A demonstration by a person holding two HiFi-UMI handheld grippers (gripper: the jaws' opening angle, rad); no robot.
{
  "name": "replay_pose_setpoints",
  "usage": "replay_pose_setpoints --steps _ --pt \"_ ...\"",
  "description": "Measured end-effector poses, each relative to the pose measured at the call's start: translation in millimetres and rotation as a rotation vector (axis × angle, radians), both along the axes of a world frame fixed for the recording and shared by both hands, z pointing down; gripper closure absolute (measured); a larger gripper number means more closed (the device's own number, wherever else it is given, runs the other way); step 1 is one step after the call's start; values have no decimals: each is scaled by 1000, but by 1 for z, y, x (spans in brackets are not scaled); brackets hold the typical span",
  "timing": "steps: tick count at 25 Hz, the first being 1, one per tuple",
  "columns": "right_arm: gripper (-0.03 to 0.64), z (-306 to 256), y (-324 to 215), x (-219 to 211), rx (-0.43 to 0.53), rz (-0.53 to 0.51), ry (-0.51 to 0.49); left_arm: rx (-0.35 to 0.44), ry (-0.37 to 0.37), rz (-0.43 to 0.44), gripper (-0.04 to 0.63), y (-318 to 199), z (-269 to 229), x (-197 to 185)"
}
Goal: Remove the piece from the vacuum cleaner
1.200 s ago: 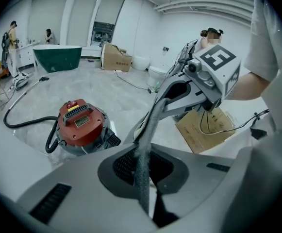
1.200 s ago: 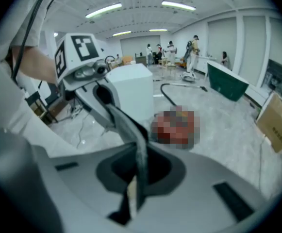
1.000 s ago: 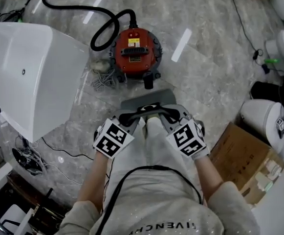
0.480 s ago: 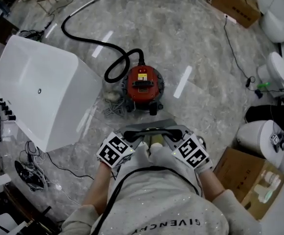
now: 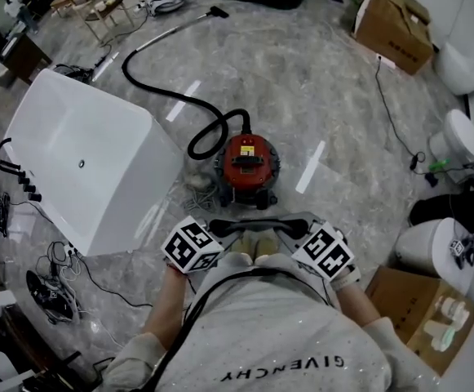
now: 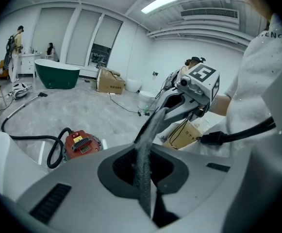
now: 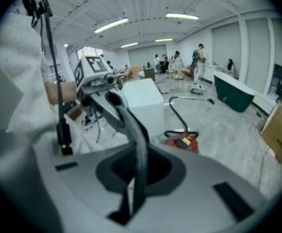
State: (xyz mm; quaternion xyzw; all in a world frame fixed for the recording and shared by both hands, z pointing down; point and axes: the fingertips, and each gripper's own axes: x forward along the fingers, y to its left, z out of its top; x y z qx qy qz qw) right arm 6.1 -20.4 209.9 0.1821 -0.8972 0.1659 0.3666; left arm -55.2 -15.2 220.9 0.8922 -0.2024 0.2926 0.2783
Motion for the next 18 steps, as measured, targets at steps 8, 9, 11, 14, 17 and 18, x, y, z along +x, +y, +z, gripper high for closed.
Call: replay_pose_setpoints --steps 8,9,11,14,17,18 --pt "590 -26 2 7 10 -15 -11 -15 46 -8 560 5 -28 7" --pt "591 -29 3 8 9 -16 -14 -17 51 -5 560 5 -31 8" --pt "591 -33 6 10 5 -21 -18 -24 58 1 560 8 -34 10" --pt "591 -36 9 10 -1 -32 -21 -37 69 -3 560 10 -38 11" --pt "591 -40 13 9 -8 -52 -16 -54 75 -8 560 14 -40 10" --pt "591 -41 16 9 -11 -59 -14 -58 76 -6 560 15 -41 10"
